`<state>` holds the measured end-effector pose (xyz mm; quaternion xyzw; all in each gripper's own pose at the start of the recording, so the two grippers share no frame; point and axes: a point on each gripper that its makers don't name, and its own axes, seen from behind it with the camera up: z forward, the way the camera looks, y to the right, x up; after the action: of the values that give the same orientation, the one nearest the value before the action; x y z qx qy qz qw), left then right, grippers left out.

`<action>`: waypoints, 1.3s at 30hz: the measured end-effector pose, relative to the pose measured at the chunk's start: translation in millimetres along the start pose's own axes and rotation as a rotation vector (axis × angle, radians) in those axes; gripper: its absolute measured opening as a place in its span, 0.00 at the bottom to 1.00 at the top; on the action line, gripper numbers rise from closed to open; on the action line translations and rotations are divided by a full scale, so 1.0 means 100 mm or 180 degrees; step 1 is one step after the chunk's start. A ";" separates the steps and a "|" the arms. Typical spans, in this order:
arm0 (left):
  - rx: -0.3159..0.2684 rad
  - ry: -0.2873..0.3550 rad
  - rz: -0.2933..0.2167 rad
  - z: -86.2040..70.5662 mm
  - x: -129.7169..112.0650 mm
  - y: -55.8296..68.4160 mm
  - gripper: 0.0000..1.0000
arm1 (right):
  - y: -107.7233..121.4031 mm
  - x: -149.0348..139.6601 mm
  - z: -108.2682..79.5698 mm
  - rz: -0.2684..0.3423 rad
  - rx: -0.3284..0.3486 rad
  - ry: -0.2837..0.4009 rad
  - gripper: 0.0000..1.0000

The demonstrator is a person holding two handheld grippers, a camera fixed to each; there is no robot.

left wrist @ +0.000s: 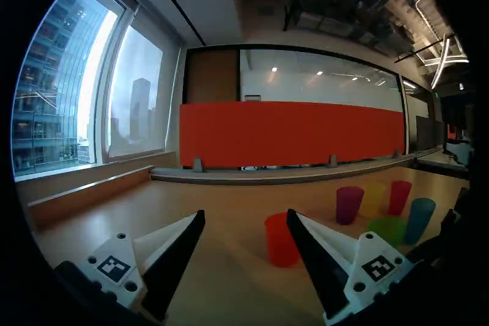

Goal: Pour water

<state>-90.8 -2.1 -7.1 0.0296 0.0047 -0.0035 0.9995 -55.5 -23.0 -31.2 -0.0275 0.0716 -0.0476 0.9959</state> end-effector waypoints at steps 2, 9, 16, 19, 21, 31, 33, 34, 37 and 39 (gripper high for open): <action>0.0000 0.0000 0.0000 0.00 0.00 0.00 0.99 | 0.02 -0.02 0.00 0.0067 0.0015 0.0016 1.00; 0.0000 0.0000 0.0000 0.00 0.00 0.01 0.99 | 0.09 -0.17 0.01 0.0282 0.0038 -0.0006 0.99; 0.0000 0.0000 -0.0001 0.00 -0.01 0.01 0.99 | 0.12 -0.32 0.04 0.0240 0.0023 -0.0070 0.99; 0.0000 0.0000 -0.0001 0.00 -0.01 0.01 0.99 | 0.09 -0.37 0.05 0.0231 0.0046 -0.0101 0.99; 0.0001 0.0000 -0.0001 0.00 0.00 0.00 0.99 | 0.08 -0.39 0.05 0.0236 0.0053 -0.0116 0.99; 0.0000 0.0000 0.0000 0.00 0.00 0.00 0.99 | 0.15 -0.49 0.10 0.0338 0.0024 -0.0182 0.99; 0.0000 0.0000 0.0000 0.00 0.00 0.00 0.99 | 0.16 -0.49 0.10 0.0341 0.0022 -0.0186 0.99; 0.0000 0.0000 0.0000 0.00 0.00 0.00 0.99 | 0.16 -0.50 0.10 0.0341 0.0023 -0.0191 0.99; 0.0000 0.0000 0.0000 0.00 0.00 0.00 0.99 | 0.16 -0.52 0.10 0.0334 0.0027 -0.0216 0.99; 0.0000 0.0000 0.0000 0.00 0.00 0.00 0.99 | 0.15 -0.54 0.10 0.0321 0.0030 -0.0235 0.99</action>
<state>-90.7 -2.1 -7.5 0.0296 0.0047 -0.0035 0.9995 -106.0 -2.4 -14.8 -0.0208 0.0359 0.0034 0.9991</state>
